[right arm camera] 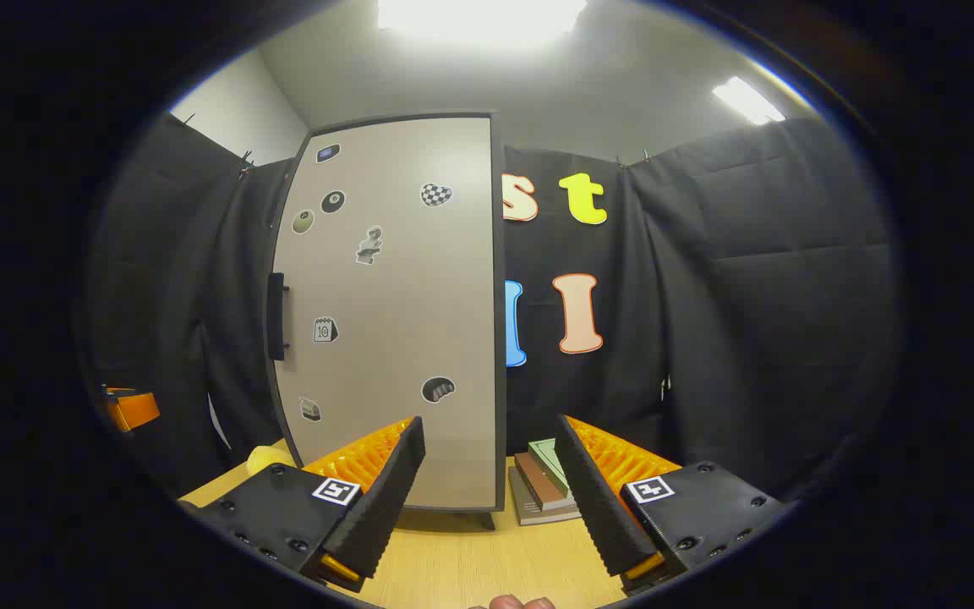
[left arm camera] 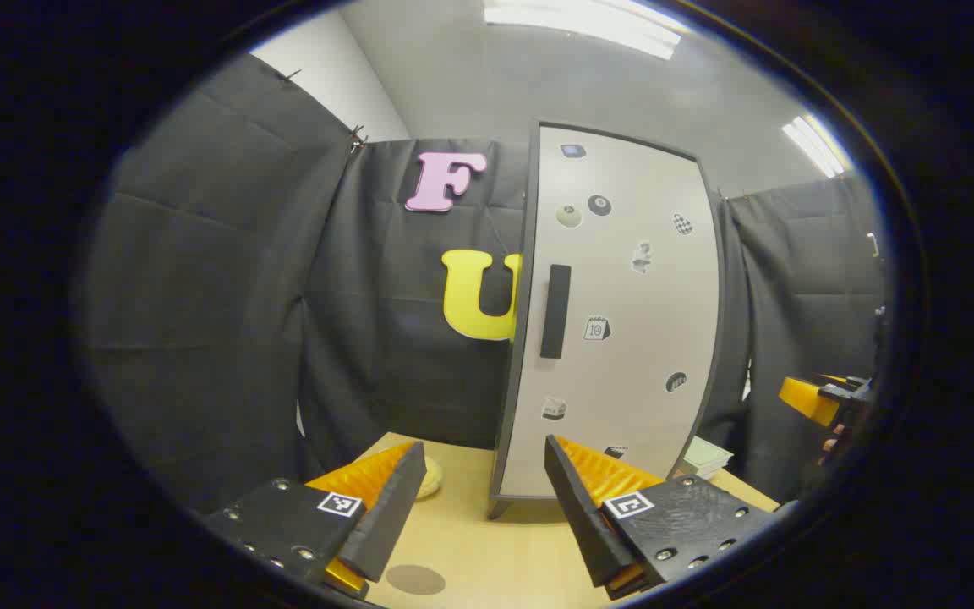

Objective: Open the cabinet door with the right hand, grasp the bottle in the cabinet with the left hand and place it on the coaster, then close the cabinet door with the right hand.

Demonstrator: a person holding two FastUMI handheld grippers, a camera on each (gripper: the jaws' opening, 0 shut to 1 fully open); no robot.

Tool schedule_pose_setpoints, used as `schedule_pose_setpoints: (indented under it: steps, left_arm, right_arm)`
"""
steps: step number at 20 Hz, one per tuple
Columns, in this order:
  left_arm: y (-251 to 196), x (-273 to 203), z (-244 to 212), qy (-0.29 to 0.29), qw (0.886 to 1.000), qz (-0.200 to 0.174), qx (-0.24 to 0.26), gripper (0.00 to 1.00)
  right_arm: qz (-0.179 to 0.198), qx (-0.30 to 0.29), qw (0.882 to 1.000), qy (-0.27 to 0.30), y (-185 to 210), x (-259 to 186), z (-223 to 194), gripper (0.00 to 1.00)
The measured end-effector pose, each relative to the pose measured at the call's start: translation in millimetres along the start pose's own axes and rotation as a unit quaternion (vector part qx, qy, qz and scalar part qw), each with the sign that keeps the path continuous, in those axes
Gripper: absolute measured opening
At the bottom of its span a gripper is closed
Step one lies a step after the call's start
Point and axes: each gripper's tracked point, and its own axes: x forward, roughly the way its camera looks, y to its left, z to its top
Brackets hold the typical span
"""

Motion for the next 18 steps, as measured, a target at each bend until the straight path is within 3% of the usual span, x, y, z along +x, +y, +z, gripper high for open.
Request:
schedule_pose_setpoints:
  steps: [2, 3, 4, 12, 16, 17, 18]
  left_arm:
    - [3, -4, 4, -0.007, 1.000, 0.000, -0.005, 0.85]
    - [5, -5, 7, -0.012, 1.000, 0.001, -0.005, 0.85]
    - [7, -6, 7, -0.015, 1.000, 0.003, -0.004, 0.88]
    - [22, -14, -5, -0.002, 1.000, 0.017, -0.006, 0.84]
    - [27, -18, -6, -0.005, 1.000, 0.022, -0.019, 0.88]
    - [29, -20, -7, -0.005, 1.000, 0.025, -0.015, 0.88]
    - [31, -20, -9, -0.003, 1.000, 0.027, -0.012, 0.84]
  right_arm:
    - [0.005, 0.000, 1.000, 0.002, 7, 1, 2, 0.98]
    - [0.008, 0.000, 1.000, 0.002, 9, 0, 2, 0.94]
    - [0.009, -0.001, 1.000, 0.002, 12, 1, 3, 0.99]
    - [0.019, -0.008, 1.000, -0.004, 21, 1, 8, 0.98]
    - [0.023, -0.002, 1.000, -0.005, 28, 5, 13, 0.99]
    - [0.027, 0.004, 1.000, -0.002, 31, 7, 14, 0.94]
    - [0.029, 0.008, 1.000, 0.005, 33, 10, 15, 0.98]
